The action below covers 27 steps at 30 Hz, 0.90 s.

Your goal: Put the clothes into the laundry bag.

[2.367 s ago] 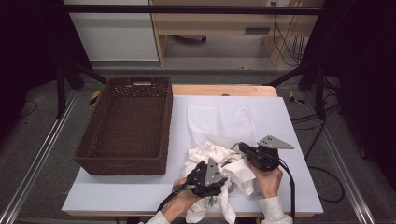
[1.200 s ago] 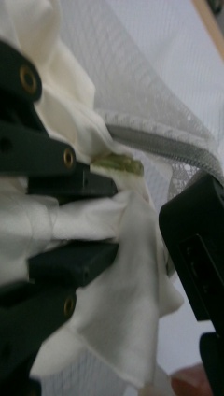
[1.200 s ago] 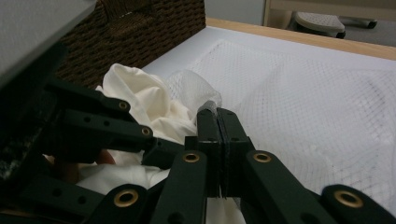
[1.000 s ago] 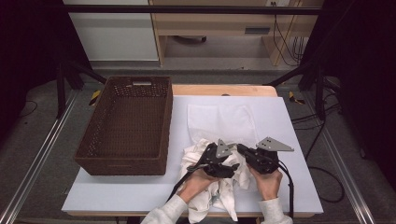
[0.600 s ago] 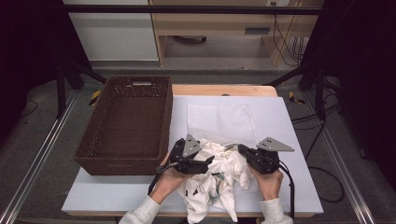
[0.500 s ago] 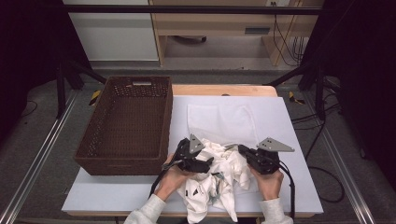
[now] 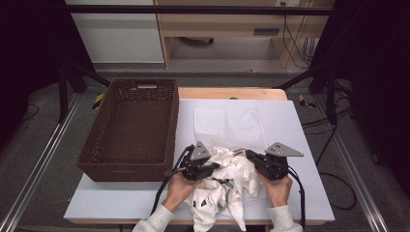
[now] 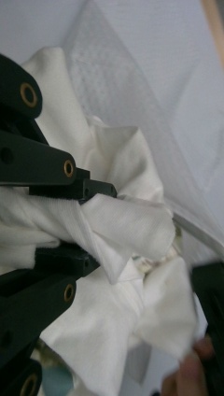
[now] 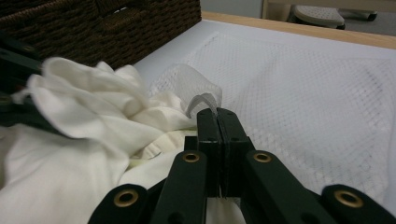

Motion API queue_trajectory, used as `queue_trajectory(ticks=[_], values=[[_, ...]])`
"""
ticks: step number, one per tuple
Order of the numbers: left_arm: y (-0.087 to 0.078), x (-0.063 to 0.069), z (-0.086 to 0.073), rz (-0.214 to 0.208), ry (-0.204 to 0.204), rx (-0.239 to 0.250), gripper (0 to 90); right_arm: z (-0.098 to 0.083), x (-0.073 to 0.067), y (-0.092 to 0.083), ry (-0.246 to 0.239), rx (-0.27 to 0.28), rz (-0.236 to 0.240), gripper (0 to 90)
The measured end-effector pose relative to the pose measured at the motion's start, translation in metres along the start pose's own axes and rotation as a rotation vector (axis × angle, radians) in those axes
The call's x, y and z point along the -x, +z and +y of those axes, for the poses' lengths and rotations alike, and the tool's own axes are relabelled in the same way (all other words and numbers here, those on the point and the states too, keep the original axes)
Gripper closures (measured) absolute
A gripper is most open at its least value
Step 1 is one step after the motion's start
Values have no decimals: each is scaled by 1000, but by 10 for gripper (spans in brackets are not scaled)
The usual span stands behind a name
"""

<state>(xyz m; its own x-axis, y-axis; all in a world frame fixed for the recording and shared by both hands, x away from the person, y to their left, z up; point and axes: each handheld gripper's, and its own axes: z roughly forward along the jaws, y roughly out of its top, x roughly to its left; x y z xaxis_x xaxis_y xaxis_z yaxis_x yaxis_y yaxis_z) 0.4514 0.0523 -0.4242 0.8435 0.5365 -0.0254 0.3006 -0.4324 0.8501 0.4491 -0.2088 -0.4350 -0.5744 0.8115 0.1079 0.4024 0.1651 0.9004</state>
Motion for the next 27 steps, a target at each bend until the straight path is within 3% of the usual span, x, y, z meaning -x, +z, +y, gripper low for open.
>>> queue_trajectory(ticks=[1, 3, 6, 9, 10, 11, 13, 16, 18, 21, 23, 25, 26, 27], values=[[0, 0, 0, 0, 0, 0, 720, 0, 0, 0, 2, 2, 4, 894], [-2, 21, 14, -33, 46, 22, 718, 0, -1, 0, 8, 10, 8, 894], [13, 41, 23, -66, 80, 14, 713, 0, -1, -1, 8, 18, 10, 894], [25, 49, 25, -58, 109, 0, 707, 1, -1, -1, 9, 33, 21, 894], [40, 53, 24, -20, 137, -38, 705, 1, -2, -2, 9, 40, 26, 894], [40, 53, 24, -20, 137, -38, 703, 2, -2, -3, 8, 45, 24, 895], [61, 46, 21, -14, 122, -85, 701, 3, -2, -7, 8, 60, 26, 895], [73, 34, 19, -50, 62, -115, 699, 8, -5, -14, 11, 92, 44, 895], [74, 32, 20, -59, 46, -113, 697, 10, -7, -16, 3, 98, 47, 896], [70, 37, 19, -13, 86, -95, 667, 11, -11, -15, -15, 94, 50, 895], [63, 40, 19, 19, 102, -66, 572, 10, -9, -16, -14, 87, 43, 895], [57, 41, 19, 30, 104, -50, 417, 10, -8, -16, -17, 84, 39, 895], [40, 38, 21, 59, 107, -9, 358, 8, -5, -18, -5, 80, 36, 894], [34, 35, 21, 72, 105, 14, 326, 8, -4, -18, -4, 81, 33, 894]])
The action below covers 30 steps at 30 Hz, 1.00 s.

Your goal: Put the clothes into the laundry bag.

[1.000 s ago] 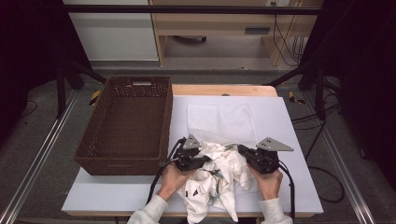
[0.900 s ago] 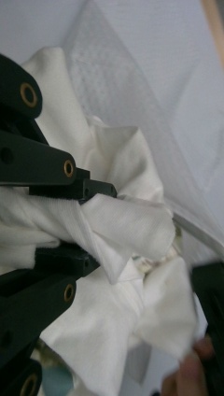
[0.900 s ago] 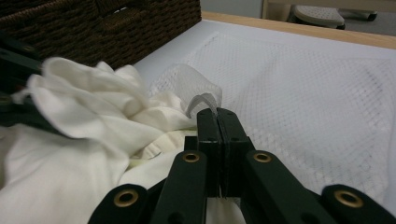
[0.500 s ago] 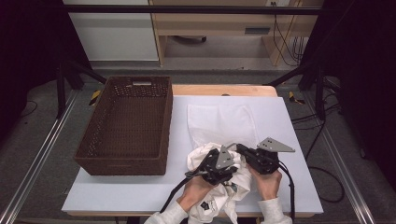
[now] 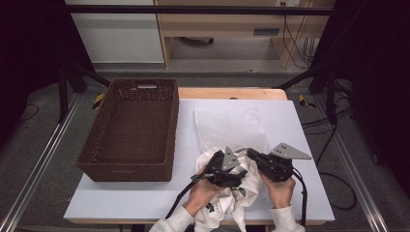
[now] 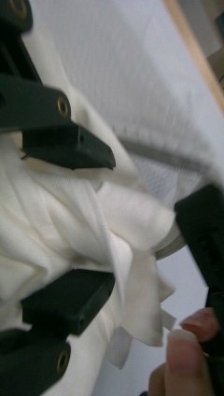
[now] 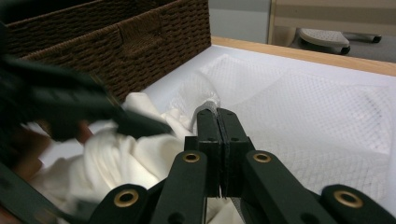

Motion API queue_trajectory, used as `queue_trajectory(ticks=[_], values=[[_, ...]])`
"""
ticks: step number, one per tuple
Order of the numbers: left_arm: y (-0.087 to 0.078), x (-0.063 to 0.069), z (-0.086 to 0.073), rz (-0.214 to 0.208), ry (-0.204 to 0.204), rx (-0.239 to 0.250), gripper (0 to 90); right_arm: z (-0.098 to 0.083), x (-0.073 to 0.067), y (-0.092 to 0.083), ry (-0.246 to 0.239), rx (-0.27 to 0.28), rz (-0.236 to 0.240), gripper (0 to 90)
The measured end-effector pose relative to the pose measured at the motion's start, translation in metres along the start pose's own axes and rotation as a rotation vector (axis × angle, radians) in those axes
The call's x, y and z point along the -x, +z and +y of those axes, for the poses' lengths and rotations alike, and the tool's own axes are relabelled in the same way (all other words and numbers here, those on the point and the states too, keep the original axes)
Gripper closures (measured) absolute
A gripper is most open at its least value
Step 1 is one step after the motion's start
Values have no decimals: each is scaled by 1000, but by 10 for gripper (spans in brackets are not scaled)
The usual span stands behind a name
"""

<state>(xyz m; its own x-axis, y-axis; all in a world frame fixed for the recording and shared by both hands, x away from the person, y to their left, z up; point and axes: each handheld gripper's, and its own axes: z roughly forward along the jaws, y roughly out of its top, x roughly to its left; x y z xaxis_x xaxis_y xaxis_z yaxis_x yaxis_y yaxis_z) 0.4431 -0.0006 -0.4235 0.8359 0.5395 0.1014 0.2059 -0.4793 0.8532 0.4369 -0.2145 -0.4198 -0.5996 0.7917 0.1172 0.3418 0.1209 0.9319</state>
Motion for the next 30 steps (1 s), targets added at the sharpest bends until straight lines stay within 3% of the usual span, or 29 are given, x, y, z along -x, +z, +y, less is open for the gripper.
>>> queue_trajectory(ticks=[3, 4, 5, 6, 7, 8, 9, 11, 12, 13, 14, 15, 16, 17, 20, 21, 22, 24, 28, 30], values=[[-12, -22, -2, 19, -49, 24, 252, 0, 1, 0, -3, -5, 0, 894], [-12, -22, -2, 19, -49, 24, 229, 0, 1, 0, -3, -5, 0, 894], [-5, -38, -8, -1, -88, -12, 197, 0, 0, 1, -3, -10, 2, 894], [-5, -38, -8, -1, -88, -12, 185, 0, 0, 1, -3, -10, 2, 894], [7, -45, -14, -53, -118, -60, 182, -1, -2, 3, -9, -15, 4, 894], [7, -45, -14, -53, -118, -60, 181, -1, -2, 3, -9, -15, 4, 894], [18, -48, -20, -123, -165, -76, 197, -1, -2, 5, -15, -22, 2, 894], [21, -49, -24, -176, -200, -67, 304, -2, -2, 5, -18, -25, -1, 894], [21, -49, -24, -176, -200, -67, 383, -2, -2, 5, -18, -25, -1, 894], [21, -49, -24, -195, -211, -70, 383, -2, -1, 5, -18, -26, -3, 894], [19, -48, -24, -195, -212, -73, 490, -2, -1, 6, -15, -27, -5, 894], [15, -45, -23, -189, -206, -79, 651, -3, 0, 6, -11, -29, -7, 894], [11, -41, -21, -168, -187, -76, 685, -3, 0, 6, -9, -29, -10, 894], [3, -32, -18, -128, -143, -62, 700, -3, 0, 6, -6, -28, -12, 894], [-8, -10, -7, -90, -69, -17, 713, -3, 0, 6, -5, -25, -11, 894], [-8, -10, -7, -90, -69, -17, 713, -3, 0, 6, -5, -25, -11, 894], [-8, 3, 1, -70, -29, -27, 713, -3, 0, 6, -5, -22, -12, 895], [-7, 8, 4, -58, -6, -30, 712, -3, 0, 6, -2, -20, -11, 894], [8, 22, 12, -37, 37, -52, 707, -2, 0, 3, 10, 6, 5, 894], [26, 24, 12, 28, 67, -106, 707, -1, 0, 1, 3, 17, 10, 895]])
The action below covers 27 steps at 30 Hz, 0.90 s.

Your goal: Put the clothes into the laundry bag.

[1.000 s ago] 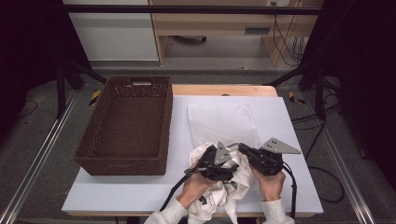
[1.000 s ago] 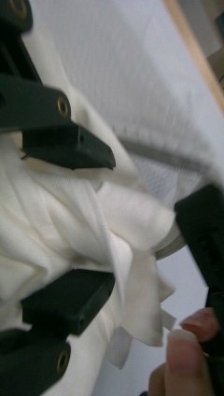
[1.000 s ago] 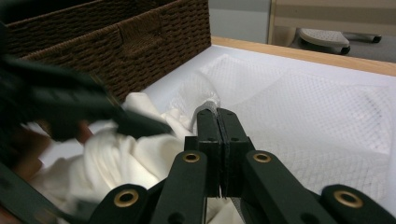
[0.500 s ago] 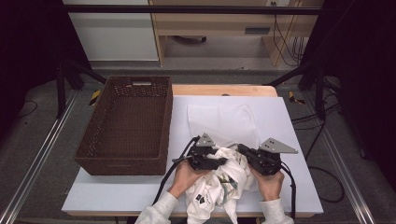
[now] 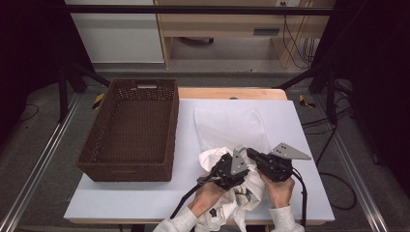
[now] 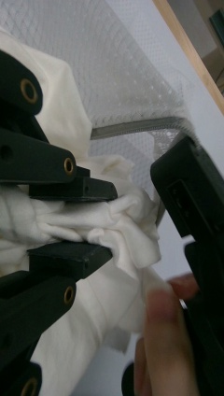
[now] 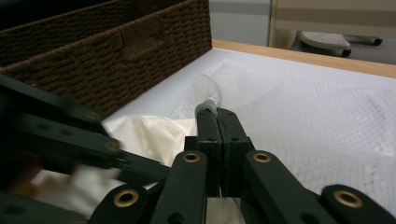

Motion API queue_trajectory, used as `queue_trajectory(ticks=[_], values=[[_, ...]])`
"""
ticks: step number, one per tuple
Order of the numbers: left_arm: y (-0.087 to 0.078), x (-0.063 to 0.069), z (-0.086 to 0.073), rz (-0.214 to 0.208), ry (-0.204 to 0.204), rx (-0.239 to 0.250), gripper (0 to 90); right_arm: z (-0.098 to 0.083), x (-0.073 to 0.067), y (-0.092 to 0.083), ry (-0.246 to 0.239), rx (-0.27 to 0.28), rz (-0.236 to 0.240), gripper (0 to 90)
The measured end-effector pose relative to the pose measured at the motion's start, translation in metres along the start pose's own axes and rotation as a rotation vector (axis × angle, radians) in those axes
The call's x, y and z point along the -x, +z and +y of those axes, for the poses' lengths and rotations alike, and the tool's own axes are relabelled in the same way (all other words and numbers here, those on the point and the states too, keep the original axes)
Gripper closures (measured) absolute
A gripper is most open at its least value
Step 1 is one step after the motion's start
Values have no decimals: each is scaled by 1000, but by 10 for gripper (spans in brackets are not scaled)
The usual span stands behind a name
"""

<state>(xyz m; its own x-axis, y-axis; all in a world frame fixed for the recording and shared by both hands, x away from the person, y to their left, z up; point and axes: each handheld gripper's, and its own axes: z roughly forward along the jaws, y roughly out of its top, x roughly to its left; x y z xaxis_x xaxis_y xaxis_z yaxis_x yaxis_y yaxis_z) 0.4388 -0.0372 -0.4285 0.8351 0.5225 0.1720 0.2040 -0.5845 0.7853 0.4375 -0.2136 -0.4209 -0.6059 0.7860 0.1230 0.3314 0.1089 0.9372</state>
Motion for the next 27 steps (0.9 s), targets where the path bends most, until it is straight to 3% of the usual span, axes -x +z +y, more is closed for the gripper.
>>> queue_trajectory(ticks=[1, 2, 3, 4, 5, 8, 9, 12, 13, 14, 15, 17, 20, 22, 23, 24, 27], values=[[7, -2, -1, 31, 6, -26, 707, 1, 0, -1, 5, 8, 11, 895], [7, -2, -1, 31, 6, -26, 707, 1, 0, -1, 5, 8, 11, 895], [17, -13, -4, 45, -30, -55, 708, 2, -1, -3, 4, 21, 26, 895], [17, -13, -4, 45, -30, -55, 708, 2, -1, -3, 4, 21, 26, 895], [21, -24, -7, 25, -110, -32, 708, 4, -4, -4, -7, 18, 31, 895], [19, -26, -9, 20, -116, -14, 683, 2, -4, -2, -11, 5, 27, 895], [12, -23, -11, 40, -78, 19, 653, 2, -3, -1, -13, 2, 24, 894], [1, -22, -13, 51, -64, 60, 447, 1, -2, -2, -18, -6, 4, 894], [-5, -22, -13, 59, -63, 75, 447, 1, -1, -4, -13, -4, -2, 894], [-12, -23, -14, 56, -69, 85, 328, 0, 2, -6, -2, -4, -4, 893], [-27, -29, -19, 30, -90, 98, 293, 0, 3, -6, -5, -2, -5, 893], [-31, -31, -21, 22, -99, 96, 246, -1, 3, -6, -2, -4, -5, 893], [-39, -45, -38, 2, -147, 45, 209, -1, 2, -5, -3, -14, -4, 892], [-32, -53, -58, -42, -206, 55, 206, -2, 1, -2, -8, -28, 0, 892], [-32, -53, -58, -42, -206, 55, 216, -3, 1, 0, -7, -33, -2, 892], [-22, -54, -65, -84, -234, 52, 248, -3, 1, 1, -12, -37, -1, 892], [-14, -52, -67, -122, -227, 45, 466, -4, 1, 3, -15, -43, -3, 892]])
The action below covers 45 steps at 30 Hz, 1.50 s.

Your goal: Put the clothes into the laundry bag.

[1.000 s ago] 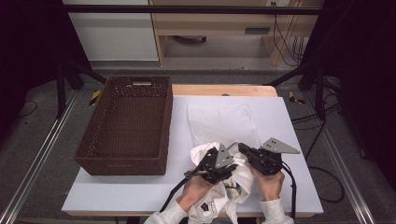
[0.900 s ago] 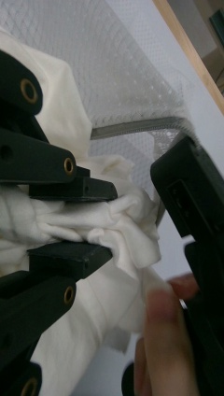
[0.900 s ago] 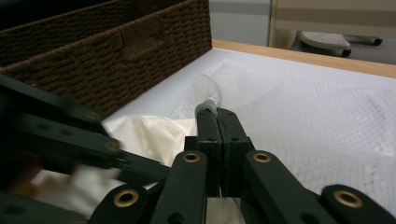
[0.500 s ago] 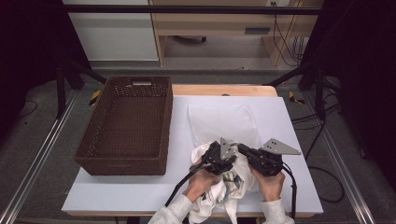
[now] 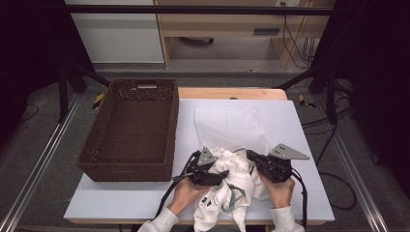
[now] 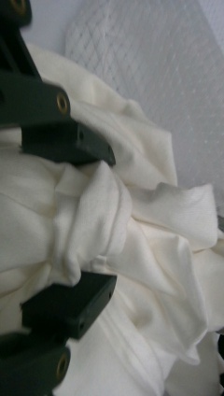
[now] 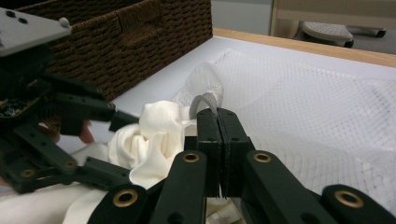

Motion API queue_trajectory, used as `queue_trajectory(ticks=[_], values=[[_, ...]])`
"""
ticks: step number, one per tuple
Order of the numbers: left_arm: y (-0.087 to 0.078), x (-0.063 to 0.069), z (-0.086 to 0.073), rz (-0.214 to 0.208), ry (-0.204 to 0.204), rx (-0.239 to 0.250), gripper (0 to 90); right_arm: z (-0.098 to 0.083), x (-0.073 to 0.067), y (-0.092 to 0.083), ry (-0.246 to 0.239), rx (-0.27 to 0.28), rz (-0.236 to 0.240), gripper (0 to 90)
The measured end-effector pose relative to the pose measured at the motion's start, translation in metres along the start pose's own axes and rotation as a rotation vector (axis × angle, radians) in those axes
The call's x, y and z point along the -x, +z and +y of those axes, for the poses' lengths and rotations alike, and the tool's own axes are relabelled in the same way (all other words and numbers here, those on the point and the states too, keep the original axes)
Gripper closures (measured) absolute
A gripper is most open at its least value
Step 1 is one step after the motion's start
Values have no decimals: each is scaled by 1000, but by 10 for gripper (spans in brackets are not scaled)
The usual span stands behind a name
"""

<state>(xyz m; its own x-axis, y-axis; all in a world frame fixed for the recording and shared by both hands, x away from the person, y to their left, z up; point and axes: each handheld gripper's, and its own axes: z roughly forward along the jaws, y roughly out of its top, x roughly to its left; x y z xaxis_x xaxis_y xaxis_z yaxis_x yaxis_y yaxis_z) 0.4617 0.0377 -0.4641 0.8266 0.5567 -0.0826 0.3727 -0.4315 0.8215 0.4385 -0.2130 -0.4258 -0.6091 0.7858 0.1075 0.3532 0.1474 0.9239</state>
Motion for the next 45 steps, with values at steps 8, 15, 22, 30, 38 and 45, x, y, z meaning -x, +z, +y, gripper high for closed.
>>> queue_trajectory(ticks=[8, 15, 22, 30, 38, 45], values=[[-24, 36, 21, 2, 101, 109, 696, -1, -1, 4, 5, 3, 6, 893], [-8, 71, 46, 50, 216, 78, 691, 0, -1, 2, 23, 32, 39, 894], [36, 57, 48, 104, 177, -26, 685, 4, -1, -7, 24, 74, 58, 894], [37, 51, 45, 145, 151, 21, 460, 2, -2, -7, 20, 67, 46, 894], [-24, 21, 37, 105, 77, 98, 199, 1, -1, -6, 15, 46, 34, 894], [-15, -21, 9, 177, 33, -22, 186, 2, -3, -5, 8, 40, 28, 894]])
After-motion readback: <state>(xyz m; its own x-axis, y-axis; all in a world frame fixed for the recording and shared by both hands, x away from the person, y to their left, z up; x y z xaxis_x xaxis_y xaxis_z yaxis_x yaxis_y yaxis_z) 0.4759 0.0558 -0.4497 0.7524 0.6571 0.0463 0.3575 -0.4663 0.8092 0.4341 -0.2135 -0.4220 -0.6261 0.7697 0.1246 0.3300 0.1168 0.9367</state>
